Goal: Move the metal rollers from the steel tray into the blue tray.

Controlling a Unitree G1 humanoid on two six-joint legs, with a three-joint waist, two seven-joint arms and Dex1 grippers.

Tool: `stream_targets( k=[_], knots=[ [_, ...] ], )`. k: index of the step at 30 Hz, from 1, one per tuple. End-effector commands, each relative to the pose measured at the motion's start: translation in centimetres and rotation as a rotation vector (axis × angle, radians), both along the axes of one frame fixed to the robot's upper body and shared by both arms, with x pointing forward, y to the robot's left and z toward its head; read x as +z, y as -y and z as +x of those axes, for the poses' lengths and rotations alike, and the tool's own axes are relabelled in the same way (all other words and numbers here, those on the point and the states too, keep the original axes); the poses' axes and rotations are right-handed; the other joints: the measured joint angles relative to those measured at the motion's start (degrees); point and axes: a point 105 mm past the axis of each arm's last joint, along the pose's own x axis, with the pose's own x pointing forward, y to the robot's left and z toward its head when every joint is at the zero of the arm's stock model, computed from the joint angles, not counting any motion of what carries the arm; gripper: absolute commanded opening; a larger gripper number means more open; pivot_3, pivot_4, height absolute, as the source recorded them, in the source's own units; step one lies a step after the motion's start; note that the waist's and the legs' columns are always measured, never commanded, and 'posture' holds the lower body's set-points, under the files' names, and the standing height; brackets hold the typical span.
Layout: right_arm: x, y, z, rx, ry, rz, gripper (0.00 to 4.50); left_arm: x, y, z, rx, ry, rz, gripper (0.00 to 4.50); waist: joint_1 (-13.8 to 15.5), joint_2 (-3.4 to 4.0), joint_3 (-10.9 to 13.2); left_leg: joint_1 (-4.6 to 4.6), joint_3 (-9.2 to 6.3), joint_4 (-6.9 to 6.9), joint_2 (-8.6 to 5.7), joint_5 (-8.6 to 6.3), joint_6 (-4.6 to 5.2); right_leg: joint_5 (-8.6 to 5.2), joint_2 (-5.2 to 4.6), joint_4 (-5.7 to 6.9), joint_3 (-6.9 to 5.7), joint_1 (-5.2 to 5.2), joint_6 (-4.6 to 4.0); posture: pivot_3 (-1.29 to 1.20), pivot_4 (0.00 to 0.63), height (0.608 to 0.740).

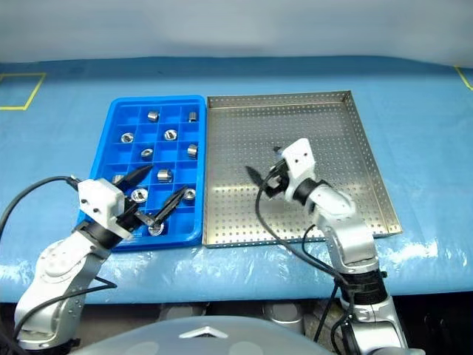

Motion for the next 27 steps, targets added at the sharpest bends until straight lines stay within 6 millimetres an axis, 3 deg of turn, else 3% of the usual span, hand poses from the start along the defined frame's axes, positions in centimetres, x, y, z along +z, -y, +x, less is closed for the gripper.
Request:
stream_targets(
  k=[1,6,10,14,27],
  knots=[
    [0.2,-1.5,-0.4,0.018,0.028,-0.002,4.48,2.6,1.8,-1.1,-0.113,0.079,-0.105,4.50,-0.44,0.00,0.00,0.00,-0.01,-0.02,0.02,0.00,0.00,0.00,0.02,0.00,0.00,-0.01,0.00,0.00,0.150,0.740],
    [0.6,-2.7,-1.6,0.102,0.037,0.042,4.48,1.5,-0.2,-0.2,0.008,0.064,-0.016,4.50,-0.49,0.02,-0.01,0.01,-0.04,-0.01,0.04,0.00,0.00,0.00,0.03,0.03,-0.01,0.00,0.00,0.01,0.150,0.740],
    [1.1,-2.6,-2.5,0.182,0.051,0.037,4.48,0.0,-3.0,1.0,0.178,0.046,0.081,4.50,-0.37,0.02,-0.01,0.03,-0.04,0.03,0.01,0.00,0.01,0.01,0.02,0.03,-0.01,0.03,0.01,0.02,0.150,0.740],
    [1.4,-2.4,-3.3,0.248,0.052,0.040,4.48,-0.9,-4.5,1.6,0.282,0.048,0.124,4.50,0.07,0.01,-0.01,0.03,-0.04,0.04,0.00,0.00,0.01,0.01,0.02,0.01,-0.02,0.04,0.01,0.02,0.150,0.740],
    [0.4,-1.1,-4.0,0.196,0.054,0.016,4.48,-1.4,-4.4,2.7,0.326,0.062,0.103,4.50,0.32,0.00,-0.01,0.05,-0.05,0.07,0.00,0.00,0.00,0.03,0.01,0.03,-0.03,0.07,0.04,0.01,0.150,0.740]
  ],
)
